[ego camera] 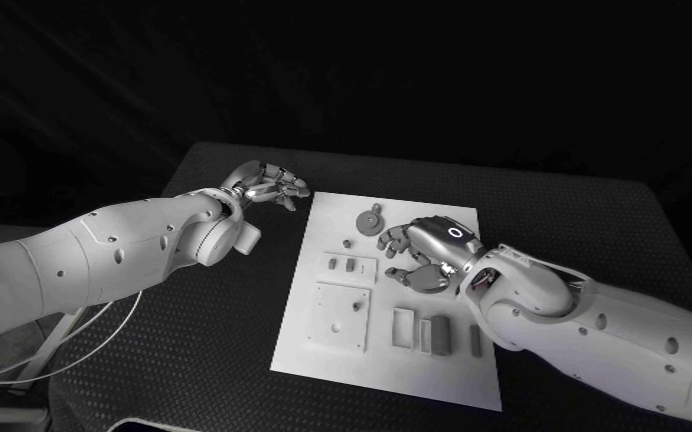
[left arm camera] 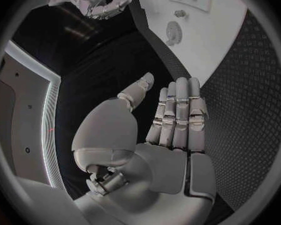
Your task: Assemble the parts on the task board
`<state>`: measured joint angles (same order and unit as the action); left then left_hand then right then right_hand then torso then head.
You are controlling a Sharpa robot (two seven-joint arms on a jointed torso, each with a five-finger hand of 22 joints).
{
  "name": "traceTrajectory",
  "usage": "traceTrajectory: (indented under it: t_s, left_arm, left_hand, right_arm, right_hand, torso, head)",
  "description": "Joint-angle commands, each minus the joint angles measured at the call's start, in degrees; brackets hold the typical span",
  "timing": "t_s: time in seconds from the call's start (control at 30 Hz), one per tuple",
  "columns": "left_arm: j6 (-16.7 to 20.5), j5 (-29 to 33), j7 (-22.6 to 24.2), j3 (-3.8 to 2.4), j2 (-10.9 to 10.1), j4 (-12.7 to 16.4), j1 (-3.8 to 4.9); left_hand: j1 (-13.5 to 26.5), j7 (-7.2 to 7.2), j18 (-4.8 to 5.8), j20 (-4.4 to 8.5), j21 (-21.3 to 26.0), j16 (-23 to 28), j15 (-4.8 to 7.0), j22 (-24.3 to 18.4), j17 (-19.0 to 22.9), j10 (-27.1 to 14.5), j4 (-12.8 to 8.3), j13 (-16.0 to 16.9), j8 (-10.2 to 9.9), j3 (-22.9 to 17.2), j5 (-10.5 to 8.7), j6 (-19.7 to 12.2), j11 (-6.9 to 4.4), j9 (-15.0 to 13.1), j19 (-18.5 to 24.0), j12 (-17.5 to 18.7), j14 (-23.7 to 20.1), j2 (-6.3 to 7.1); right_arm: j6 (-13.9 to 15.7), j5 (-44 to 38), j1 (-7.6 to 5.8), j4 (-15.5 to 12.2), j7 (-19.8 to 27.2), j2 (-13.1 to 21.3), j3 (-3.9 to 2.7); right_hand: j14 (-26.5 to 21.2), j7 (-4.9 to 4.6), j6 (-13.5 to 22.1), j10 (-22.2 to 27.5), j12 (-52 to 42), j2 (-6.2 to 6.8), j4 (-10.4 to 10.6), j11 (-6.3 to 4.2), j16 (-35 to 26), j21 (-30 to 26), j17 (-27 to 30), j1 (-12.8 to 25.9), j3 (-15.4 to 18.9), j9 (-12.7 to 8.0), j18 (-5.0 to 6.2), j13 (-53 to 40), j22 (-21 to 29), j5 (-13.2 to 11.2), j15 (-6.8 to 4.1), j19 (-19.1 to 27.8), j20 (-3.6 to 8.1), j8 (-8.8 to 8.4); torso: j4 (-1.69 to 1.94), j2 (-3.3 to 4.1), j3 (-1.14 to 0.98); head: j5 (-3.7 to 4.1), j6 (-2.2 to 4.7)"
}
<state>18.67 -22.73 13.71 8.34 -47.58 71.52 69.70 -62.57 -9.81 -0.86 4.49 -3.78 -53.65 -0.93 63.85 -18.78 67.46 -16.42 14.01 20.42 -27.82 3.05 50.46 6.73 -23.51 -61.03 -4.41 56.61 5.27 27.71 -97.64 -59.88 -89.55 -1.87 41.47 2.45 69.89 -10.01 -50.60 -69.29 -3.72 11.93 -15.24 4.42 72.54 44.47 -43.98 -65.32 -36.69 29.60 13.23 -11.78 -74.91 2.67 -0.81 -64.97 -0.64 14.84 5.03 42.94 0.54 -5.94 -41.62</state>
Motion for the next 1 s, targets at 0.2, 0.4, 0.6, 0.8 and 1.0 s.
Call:
traceTrajectory:
  t_s: [0.2, 0.4, 0.6, 0.8, 1.0]
  left_arm:
    - [-0.62, 1.99, 1.76, -0.04, 0.48, -0.52, 0.02]
    - [-0.89, 2.06, 1.9, -0.03, 0.77, -0.92, -0.1]
    - [-1.06, 2.06, 1.88, -0.03, 0.79, -1.13, -0.27]
    - [-1.37, 2.06, 1.88, -0.03, 0.79, -1.19, -0.34]
    - [-1.45, 2.06, 1.9, -0.03, 0.71, -1.24, -0.37]
  left_hand:
    - [-0.02, 0.05, 0.07, 0.01, -0.09, 0.44, -0.14, -0.12, -0.12, -0.32, 0.01, 0.08, 0.01, 0.5, -0.07, -0.4, 0.12, 0.09, -0.21, 0.27, 0.33, -0.42]
    - [0.03, 0.06, 0.11, -0.03, -0.04, 0.53, -0.17, -0.18, -0.14, -0.32, 0.02, 0.09, 0.02, 0.53, -0.07, -0.39, 0.12, 0.1, -0.11, 0.26, 0.25, -0.45]
    - [0.06, 0.05, 0.12, -0.04, -0.02, 0.57, -0.19, -0.21, -0.16, -0.33, 0.02, 0.09, 0.02, 0.54, -0.07, -0.39, 0.13, 0.11, -0.06, 0.27, 0.21, -0.47]
    - [0.07, 0.05, 0.13, -0.04, -0.02, 0.59, -0.19, -0.22, -0.17, -0.34, 0.02, 0.09, 0.01, 0.55, -0.07, -0.4, 0.14, 0.12, -0.04, 0.27, 0.2, -0.49]
    - [0.07, 0.05, 0.13, -0.04, -0.02, 0.61, -0.2, -0.24, -0.18, -0.35, 0.02, 0.09, 0.01, 0.54, -0.07, -0.4, 0.14, 0.12, -0.02, 0.27, 0.19, -0.53]
  right_arm:
    - [-7.03, 7.72, -3.14, -0.57, 2.31, 4.5, -1.16]
    - [-11.35, 6.14, -3.36, 0.27, 1.73, 5.52, -1.21]
    - [-14.88, 3.37, -3.22, 1.66, 0.59, 5.28, -1.11]
    - [-16.27, 1.77, -2.35, 1.71, 0.23, 5.46, -0.94]
    - [-16.2, -1.38, -1.3, 2.55, -0.5, 5.02, -0.76]
  right_hand:
    - [-0.57, -0.08, 0.83, 2.09, -0.16, 1.05, 0.61, 1.77, 0.4, 0.05, -0.08, 1.42, 0.97, -0.09, 1.77, -0.13, -1.15, 0.14, 0.53, 0.69, -0.12, -0.28]
    - [-2.31, 0.71, 2.64, 5.21, 0.26, 1.72, 0.37, 2.77, 0.25, -0.4, -0.02, 3.28, 3.46, -0.37, 1.75, 0.51, -1.07, 0.08, 1.49, 2.21, -0.55, -0.97]
    - [-4.52, 2.09, 4.92, 8.35, 0.15, 2.63, 1.0, 3.82, 0.2, -1.08, 0.05, 4.58, 4.94, -0.63, 1.67, 1.18, -0.98, 0.15, 2.52, 3.98, -1.26, -1.72]
    - [-4.95, 2.33, 5.59, 8.61, -0.09, 2.78, 1.4, 3.91, 0.41, -1.13, 0.08, 4.86, 5.36, -0.65, 1.77, 1.21, -0.99, 0.17, 2.64, 4.28, -1.46, -1.81]
    - [-4.84, 1.67, 4.97, 7.34, -0.77, 1.93, 1.27, 3.48, 0.86, -0.91, 0.15, 4.36, 5.78, -0.35, 1.77, 0.79, -1.05, 0.17, 2.22, 4.18, -1.39, -1.16]
  torso:
    - [-0.5, -0.19, -0.08]
    - [-0.97, -0.31, -0.33]
    - [-1.17, -0.26, -0.54]
    - [-1.05, -0.26, -0.42]
    - [-0.95, -0.26, -0.37]
  head:
    - [1.53, 2.1]
    - [1.58, 2.55]
    - [1.7, 2.58]
    - [1.84, 2.46]
    - [2.01, 2.28]
